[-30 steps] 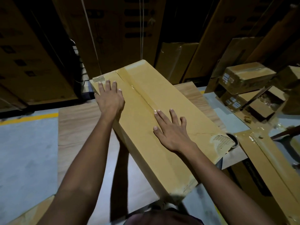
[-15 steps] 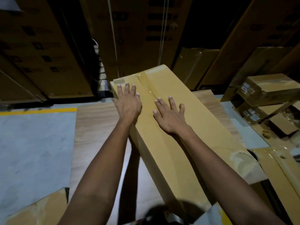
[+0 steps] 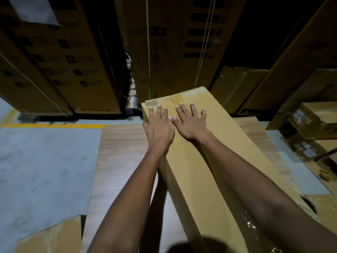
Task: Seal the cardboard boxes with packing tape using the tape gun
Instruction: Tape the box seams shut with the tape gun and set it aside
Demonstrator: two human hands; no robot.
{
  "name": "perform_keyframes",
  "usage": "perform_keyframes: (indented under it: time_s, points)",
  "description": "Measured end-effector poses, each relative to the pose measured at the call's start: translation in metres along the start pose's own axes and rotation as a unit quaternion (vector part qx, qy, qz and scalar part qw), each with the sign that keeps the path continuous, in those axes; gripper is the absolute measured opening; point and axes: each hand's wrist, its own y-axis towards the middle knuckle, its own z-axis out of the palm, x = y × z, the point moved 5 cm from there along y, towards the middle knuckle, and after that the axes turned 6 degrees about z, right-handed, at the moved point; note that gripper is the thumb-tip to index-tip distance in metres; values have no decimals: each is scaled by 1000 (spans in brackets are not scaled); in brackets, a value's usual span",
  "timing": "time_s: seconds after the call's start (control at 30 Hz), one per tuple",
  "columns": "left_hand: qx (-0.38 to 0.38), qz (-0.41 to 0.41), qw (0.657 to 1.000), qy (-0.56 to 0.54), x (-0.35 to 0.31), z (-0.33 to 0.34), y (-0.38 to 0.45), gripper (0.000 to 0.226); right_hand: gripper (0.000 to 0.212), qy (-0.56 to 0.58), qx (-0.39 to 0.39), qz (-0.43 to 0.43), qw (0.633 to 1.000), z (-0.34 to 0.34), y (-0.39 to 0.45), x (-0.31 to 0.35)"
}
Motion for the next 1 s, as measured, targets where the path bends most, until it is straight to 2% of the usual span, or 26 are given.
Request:
perform_keyframes:
  time_s: [0.13,0.5,0.63,1.0]
  points:
    - [-18,-20,999,-23,4,0,0,59,71,6,-27,18,999,2,-4,1]
    - [-30,-30,997,-66,8,2,2,62,71,18,-12,44,999,-11,37,21]
    - [-35,-32,996,-72,7,2,2,63,72,20,-45,41,998,-6,36,19]
    - [-28,-28,998,-58,6,-1,1,63,79,13,-68,15,998,-36,73,32]
